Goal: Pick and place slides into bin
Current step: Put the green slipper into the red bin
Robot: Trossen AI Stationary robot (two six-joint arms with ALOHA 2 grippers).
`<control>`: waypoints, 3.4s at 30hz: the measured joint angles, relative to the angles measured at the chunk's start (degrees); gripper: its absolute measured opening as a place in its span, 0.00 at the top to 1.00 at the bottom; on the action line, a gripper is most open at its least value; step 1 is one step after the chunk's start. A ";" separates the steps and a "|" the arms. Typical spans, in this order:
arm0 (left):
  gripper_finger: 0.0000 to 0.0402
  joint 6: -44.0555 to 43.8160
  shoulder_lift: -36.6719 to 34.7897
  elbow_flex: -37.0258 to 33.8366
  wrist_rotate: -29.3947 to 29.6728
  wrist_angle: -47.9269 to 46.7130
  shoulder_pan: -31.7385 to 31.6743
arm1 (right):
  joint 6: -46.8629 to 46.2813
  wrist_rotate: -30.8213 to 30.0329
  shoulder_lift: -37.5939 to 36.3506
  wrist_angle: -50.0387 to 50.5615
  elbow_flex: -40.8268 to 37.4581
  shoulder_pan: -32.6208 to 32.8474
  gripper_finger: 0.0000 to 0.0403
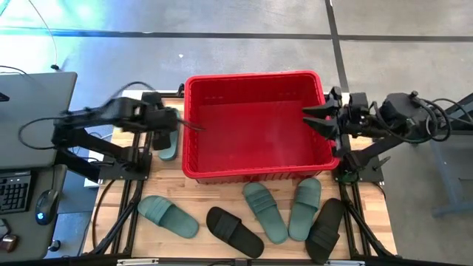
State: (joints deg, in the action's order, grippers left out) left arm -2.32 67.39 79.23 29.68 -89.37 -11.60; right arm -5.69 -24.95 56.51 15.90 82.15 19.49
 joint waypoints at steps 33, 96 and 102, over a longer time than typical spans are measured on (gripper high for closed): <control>0.43 44.12 4.94 -34.52 -1.40 35.11 -28.17 | -7.41 1.13 6.87 12.57 7.78 0.04 0.71; 0.97 18.95 -1.57 -12.17 -12.66 9.14 -20.63 | -8.84 1.47 6.95 15.72 7.71 0.04 0.71; 0.78 18.55 -1.57 -21.58 -14.30 9.09 -20.65 | -9.39 3.01 7.61 16.21 7.71 0.07 0.71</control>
State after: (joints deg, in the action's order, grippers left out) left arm 16.23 65.82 57.65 15.38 -80.27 -32.25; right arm -15.07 -21.94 64.12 32.10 89.86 19.55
